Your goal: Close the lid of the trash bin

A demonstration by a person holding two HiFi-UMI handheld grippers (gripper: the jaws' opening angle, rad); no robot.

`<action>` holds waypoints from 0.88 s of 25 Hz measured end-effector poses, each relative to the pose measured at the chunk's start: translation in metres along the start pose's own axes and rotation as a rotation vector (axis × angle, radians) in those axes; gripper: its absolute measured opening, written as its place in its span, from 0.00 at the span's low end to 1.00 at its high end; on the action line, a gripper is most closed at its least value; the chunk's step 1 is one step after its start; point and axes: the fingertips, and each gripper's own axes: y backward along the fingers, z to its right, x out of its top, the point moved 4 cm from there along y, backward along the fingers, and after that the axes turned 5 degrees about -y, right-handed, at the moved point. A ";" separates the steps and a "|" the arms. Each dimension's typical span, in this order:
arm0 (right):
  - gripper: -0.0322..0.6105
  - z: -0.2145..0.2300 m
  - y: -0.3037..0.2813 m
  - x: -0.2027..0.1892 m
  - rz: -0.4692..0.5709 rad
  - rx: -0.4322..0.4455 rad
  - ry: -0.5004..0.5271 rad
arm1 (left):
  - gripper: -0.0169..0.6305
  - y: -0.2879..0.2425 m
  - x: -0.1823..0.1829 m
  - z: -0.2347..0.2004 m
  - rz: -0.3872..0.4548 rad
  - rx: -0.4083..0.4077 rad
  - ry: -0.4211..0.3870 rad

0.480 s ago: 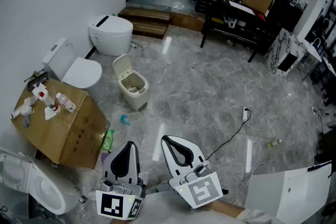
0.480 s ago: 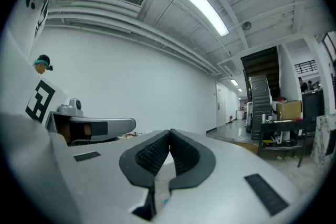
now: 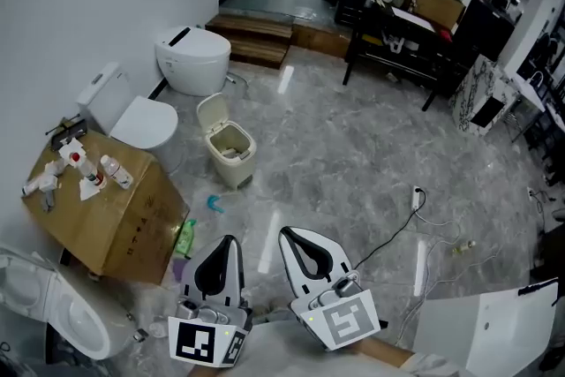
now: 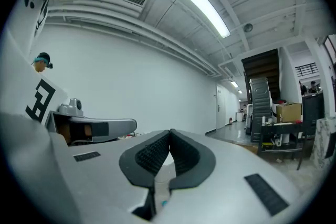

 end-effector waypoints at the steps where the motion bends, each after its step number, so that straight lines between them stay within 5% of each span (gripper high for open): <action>1: 0.10 0.000 -0.001 0.000 -0.001 -0.002 0.001 | 0.05 0.000 0.000 -0.001 0.000 0.000 0.000; 4: 0.10 0.002 -0.002 -0.006 -0.069 -0.011 0.018 | 0.05 -0.001 -0.001 -0.007 0.005 -0.001 0.002; 8: 0.10 -0.001 -0.010 -0.003 -0.011 -0.012 -0.002 | 0.05 -0.001 -0.003 -0.016 0.010 -0.006 0.009; 22: 0.10 0.040 -0.066 -0.031 -0.045 0.047 -0.018 | 0.05 -0.047 -0.028 -0.057 0.010 0.062 0.013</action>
